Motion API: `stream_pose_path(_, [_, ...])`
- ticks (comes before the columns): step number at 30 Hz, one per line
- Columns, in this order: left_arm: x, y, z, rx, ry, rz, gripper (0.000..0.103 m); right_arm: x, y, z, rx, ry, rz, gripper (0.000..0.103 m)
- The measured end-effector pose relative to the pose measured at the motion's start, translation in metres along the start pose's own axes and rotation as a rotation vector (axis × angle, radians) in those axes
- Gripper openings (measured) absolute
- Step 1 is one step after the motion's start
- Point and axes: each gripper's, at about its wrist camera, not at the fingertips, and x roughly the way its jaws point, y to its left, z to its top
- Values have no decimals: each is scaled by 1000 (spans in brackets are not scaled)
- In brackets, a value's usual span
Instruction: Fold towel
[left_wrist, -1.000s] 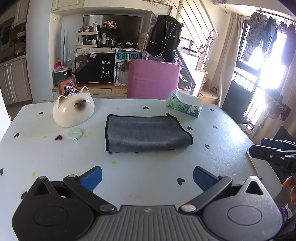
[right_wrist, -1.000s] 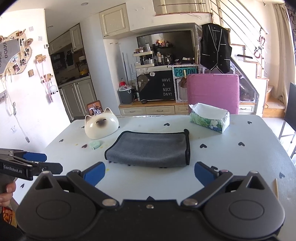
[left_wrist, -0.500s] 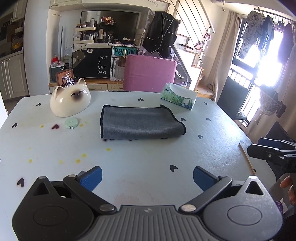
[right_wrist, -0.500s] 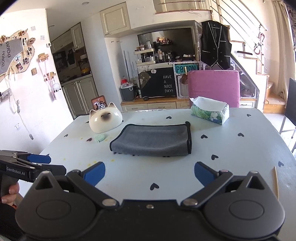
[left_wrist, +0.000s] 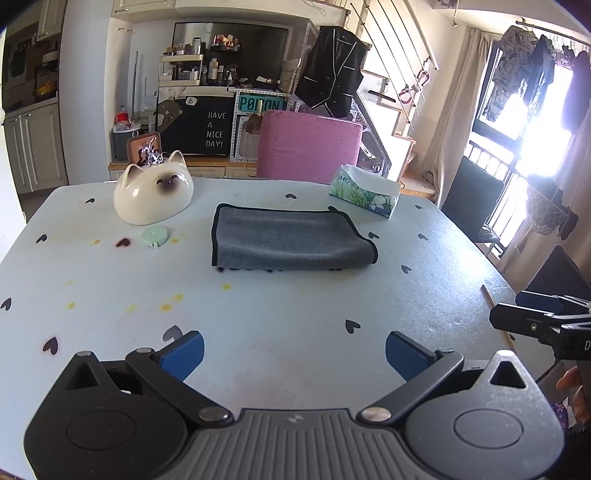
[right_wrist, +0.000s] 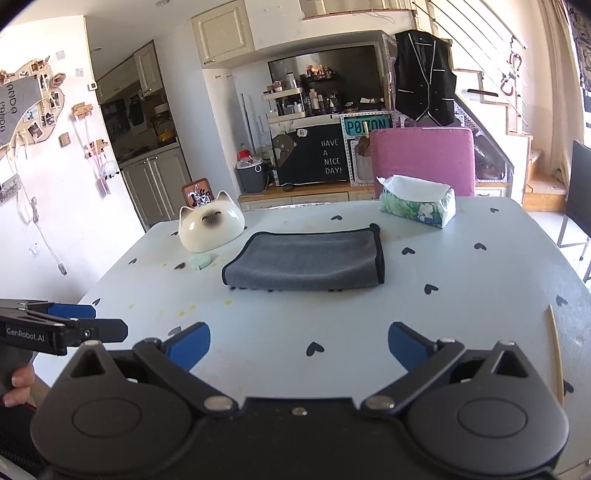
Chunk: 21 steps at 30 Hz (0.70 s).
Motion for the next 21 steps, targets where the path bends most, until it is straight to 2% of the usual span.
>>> stream_pose_path(21, [-3,-3,-9,1,-3,1,103,0,7,-5,-11,16,-16,103])
